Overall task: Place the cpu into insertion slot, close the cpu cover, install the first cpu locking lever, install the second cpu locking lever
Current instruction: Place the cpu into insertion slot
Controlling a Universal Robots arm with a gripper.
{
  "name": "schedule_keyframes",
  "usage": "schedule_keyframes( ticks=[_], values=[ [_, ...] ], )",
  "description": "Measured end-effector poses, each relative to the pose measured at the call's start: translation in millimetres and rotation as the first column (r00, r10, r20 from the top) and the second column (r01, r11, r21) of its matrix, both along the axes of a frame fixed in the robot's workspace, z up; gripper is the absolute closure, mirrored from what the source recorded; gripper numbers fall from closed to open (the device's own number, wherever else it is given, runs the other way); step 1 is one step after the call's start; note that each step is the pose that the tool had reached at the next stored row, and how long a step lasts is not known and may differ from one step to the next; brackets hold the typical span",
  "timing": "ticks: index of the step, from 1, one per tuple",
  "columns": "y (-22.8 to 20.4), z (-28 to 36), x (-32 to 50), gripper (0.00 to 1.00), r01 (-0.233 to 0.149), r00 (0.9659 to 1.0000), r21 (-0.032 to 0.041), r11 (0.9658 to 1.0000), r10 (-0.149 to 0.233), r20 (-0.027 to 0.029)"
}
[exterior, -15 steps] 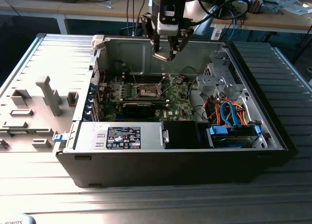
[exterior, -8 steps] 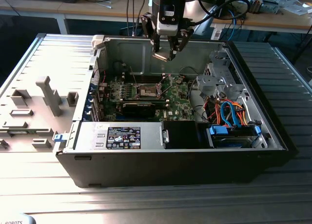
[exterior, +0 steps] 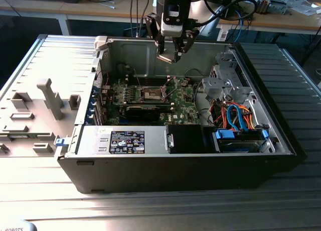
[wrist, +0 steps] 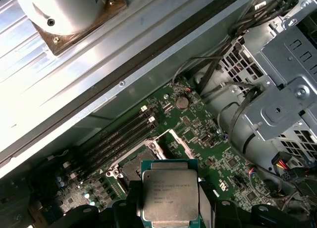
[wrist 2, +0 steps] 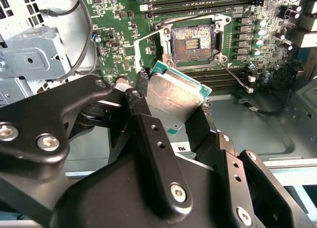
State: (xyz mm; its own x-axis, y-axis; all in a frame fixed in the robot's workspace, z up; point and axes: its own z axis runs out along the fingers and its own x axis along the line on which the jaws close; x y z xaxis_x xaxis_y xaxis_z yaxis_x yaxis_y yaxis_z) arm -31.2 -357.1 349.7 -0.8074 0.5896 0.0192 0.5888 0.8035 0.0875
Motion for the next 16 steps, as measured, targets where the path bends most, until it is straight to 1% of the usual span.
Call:
schedule_keyframes(
  ticks=[16],
  values=[
    [0.0, 0.0, 0.0, 0.45, 0.019, 0.9998, 0.0001, 0.9998, -0.019, 0.0000]
  ],
)
